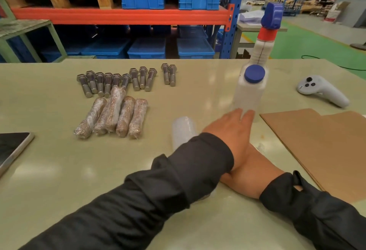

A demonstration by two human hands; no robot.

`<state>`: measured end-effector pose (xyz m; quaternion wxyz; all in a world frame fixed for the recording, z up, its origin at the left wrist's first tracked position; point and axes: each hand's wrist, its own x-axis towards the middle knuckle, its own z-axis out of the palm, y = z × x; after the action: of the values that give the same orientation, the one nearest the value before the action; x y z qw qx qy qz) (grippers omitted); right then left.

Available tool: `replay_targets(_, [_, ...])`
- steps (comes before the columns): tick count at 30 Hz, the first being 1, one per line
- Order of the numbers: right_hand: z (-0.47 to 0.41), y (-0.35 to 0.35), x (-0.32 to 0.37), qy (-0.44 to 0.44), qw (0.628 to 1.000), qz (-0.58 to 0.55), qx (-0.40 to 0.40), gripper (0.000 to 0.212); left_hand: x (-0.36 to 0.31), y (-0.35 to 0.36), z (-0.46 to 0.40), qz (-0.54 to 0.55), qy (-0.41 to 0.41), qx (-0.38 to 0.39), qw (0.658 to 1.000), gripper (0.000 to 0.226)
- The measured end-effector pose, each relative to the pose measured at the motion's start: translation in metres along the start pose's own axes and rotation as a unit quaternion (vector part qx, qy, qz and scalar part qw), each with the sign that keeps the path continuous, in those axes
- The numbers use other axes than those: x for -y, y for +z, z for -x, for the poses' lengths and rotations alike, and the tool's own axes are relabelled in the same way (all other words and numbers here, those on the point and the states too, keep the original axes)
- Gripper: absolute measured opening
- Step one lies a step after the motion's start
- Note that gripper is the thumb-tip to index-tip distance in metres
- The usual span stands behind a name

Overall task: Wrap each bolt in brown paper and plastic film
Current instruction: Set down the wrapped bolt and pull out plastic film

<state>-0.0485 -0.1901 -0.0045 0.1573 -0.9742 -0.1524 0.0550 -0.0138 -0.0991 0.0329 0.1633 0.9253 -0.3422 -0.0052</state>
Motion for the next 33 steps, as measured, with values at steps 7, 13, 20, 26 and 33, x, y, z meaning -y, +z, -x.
replay_targets(7, [-0.009, 0.01, -0.01, -0.002, 0.998, 0.057, 0.017, 0.082, 0.021, 0.005, 0.011, -0.014, -0.037, 0.167, 0.985, 0.075])
replay_targets(13, [-0.006, 0.008, -0.011, -0.036, 0.991, 0.122, 0.038, 0.07, 0.047, -0.006, 0.036, -0.104, -0.02, 0.144, 0.984, 0.081])
replay_targets(20, [-0.004, 0.005, -0.007, -0.026, 0.993, 0.108, 0.048, 0.071, 0.079, -0.026, 0.069, -0.168, -0.035, 0.15, 0.974, 0.085])
replay_targets(26, [-0.003, 0.006, -0.007, -0.025, 0.993, 0.105, 0.047, 0.07, 0.102, -0.045, 0.1, -0.098, -0.042, 0.139, 0.985, 0.111])
replay_targets(33, [-0.002, 0.004, -0.004, -0.024, 0.993, 0.107, 0.053, 0.067, 0.101, -0.046, 0.113, -0.039, -0.052, 0.089, 0.994, 0.076])
